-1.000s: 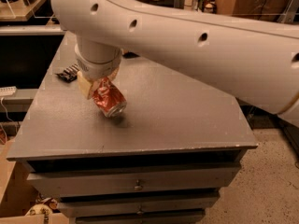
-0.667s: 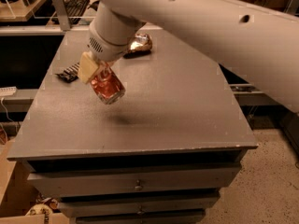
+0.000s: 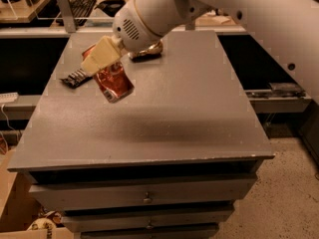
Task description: Place coke can upright
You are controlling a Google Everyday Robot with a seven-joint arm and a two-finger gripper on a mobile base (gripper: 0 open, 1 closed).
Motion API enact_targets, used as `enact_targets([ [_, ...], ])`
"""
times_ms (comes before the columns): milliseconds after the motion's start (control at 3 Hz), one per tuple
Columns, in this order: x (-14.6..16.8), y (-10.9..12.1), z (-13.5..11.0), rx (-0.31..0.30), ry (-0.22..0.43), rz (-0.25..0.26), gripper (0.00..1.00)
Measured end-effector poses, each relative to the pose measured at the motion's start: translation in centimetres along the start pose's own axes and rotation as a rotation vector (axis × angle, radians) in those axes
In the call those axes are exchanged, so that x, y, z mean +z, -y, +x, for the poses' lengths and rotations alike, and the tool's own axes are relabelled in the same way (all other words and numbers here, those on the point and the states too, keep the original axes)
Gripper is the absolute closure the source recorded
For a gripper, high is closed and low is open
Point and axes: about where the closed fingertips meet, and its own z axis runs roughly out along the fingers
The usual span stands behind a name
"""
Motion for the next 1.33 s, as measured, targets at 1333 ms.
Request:
enact_targets([
  [1333, -1.7, -0.9, 5.1, -0.363, 0.500, -0.160, 1.00],
])
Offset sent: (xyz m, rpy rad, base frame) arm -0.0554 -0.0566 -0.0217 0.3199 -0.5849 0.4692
